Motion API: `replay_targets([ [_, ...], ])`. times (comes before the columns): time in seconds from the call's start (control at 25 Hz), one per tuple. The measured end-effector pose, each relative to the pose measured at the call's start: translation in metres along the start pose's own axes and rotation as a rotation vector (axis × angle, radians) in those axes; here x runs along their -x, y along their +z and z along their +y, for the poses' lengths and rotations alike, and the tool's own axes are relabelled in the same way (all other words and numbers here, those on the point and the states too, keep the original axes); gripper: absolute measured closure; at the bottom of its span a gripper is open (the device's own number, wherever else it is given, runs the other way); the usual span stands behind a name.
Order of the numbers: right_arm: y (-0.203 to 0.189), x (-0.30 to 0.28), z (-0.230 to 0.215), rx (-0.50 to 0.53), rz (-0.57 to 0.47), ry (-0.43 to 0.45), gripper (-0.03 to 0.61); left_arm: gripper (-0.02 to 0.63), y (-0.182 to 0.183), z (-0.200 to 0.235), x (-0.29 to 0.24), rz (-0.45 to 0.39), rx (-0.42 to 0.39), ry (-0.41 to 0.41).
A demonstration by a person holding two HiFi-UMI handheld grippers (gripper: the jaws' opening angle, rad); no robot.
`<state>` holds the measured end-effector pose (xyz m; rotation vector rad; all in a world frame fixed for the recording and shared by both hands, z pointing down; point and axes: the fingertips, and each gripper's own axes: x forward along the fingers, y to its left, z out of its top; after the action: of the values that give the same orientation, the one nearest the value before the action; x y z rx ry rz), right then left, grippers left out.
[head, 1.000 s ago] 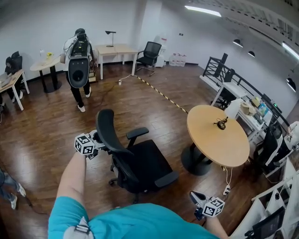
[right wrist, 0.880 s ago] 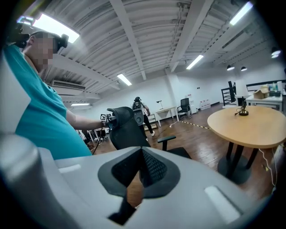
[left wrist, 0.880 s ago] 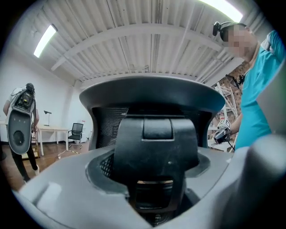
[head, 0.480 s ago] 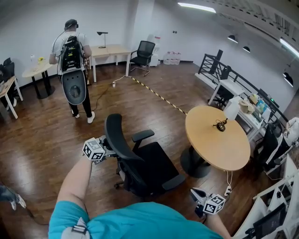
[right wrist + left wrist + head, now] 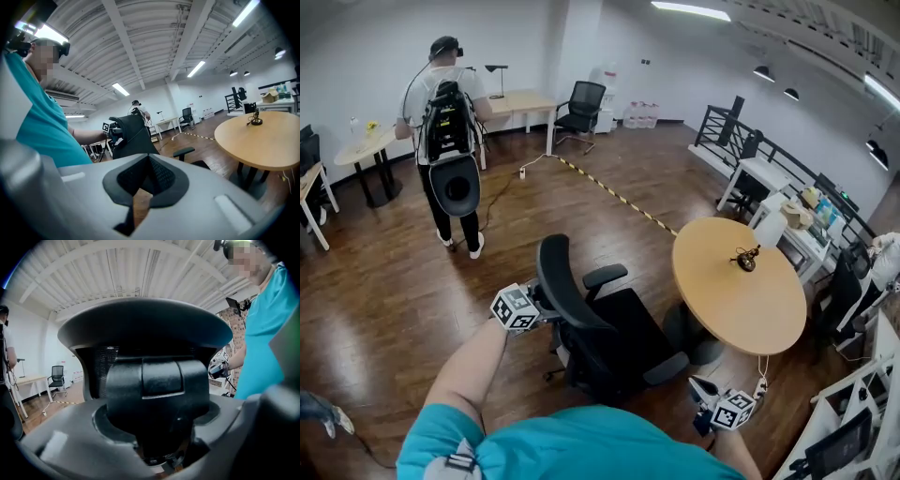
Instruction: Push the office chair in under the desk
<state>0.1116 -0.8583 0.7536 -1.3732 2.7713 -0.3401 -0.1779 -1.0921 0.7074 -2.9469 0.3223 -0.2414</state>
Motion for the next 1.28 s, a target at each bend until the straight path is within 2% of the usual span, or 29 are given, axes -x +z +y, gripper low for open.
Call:
replay_targets([
  [0.24,0.019,0.02,-0.085,-0.033,-0.036,-0.007,0.578,0.179,-0.001,0.023,-0.066,0.033,0.003,-0.008],
  [0.44,0.048,0.066,-0.152,-0.009,-0.006,0.095,0.578,0.179,0.029,0.012,-0.115,0.034,0.014,0.032],
  [0.56,0.061,0.096,-0.184,0.018,0.022,0.153,0.578,0.179,0.031,-0.006,-0.136,0.045,0.027,0.065],
  [0.8,0.092,0.145,-0.27,0.006,0.035,0.194,0.578,0.179,0.055,-0.017,-0.216,0.053,0.038,0.133],
  [1.28,0.087,0.167,-0.322,-0.016,0.011,0.164,0.578,0.178,0.048,0.005,-0.309,0.098,0.052,0.104],
])
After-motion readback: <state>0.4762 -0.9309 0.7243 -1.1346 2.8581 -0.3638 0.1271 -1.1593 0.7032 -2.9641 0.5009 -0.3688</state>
